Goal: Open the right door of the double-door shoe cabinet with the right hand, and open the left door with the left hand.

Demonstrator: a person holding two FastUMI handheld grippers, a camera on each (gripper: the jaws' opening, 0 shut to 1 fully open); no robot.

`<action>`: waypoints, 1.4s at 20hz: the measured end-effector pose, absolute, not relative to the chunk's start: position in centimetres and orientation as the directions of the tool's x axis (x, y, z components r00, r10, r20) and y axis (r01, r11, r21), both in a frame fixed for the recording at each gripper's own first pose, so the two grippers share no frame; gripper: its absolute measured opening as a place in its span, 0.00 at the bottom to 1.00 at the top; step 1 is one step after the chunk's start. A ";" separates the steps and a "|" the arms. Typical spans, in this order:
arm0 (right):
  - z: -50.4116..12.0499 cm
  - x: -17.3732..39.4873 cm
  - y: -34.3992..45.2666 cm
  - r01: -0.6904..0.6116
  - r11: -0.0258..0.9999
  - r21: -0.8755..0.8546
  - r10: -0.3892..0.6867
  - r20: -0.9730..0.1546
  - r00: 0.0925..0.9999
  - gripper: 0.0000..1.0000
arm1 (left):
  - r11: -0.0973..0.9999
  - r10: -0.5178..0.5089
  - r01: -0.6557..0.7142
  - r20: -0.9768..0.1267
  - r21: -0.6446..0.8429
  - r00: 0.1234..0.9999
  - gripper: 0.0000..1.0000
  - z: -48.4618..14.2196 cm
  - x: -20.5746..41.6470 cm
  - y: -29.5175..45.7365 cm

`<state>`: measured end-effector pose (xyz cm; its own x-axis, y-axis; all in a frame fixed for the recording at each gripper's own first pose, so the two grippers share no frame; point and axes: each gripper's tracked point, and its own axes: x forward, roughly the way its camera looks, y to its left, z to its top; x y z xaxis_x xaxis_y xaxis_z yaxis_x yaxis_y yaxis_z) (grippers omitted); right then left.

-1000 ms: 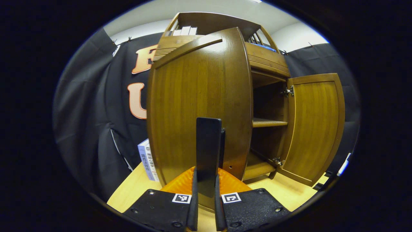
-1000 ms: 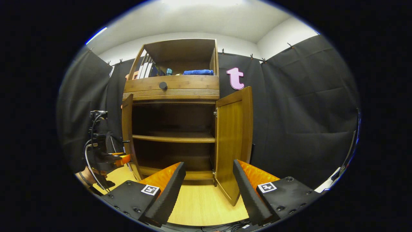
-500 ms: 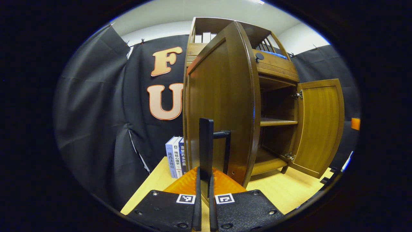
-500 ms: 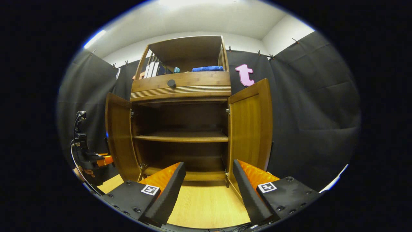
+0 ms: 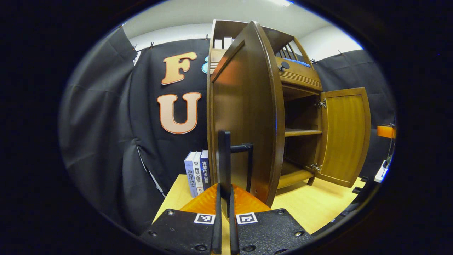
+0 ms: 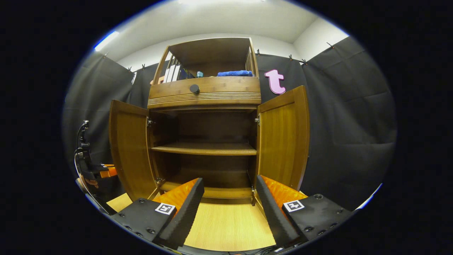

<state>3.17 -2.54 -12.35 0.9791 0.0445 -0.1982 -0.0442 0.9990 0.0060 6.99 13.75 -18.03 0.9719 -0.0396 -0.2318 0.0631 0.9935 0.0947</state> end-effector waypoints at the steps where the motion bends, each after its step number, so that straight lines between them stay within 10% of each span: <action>1: -12.3 3.1 -2.4 -0.047 0.999 0.003 0.046 -0.198 0.979 0.90 | 0.994 -0.040 0.062 -0.232 0.088 0.972 0.10 -18.0 7.0 14.5; 15: -12.6 3.2 -1.3 -0.075 0.997 0.010 0.076 -0.208 0.975 0.93 | 0.993 -0.110 0.116 -0.232 0.011 0.967 0.10 -17.9 4.8 16.2; 28: -13.0 3.9 -0.9 -0.103 0.993 0.061 0.114 -0.217 0.969 0.90 | 0.996 0.089 -0.089 -0.001 -0.004 0.996 0.02 -6.8 -1.9 14.3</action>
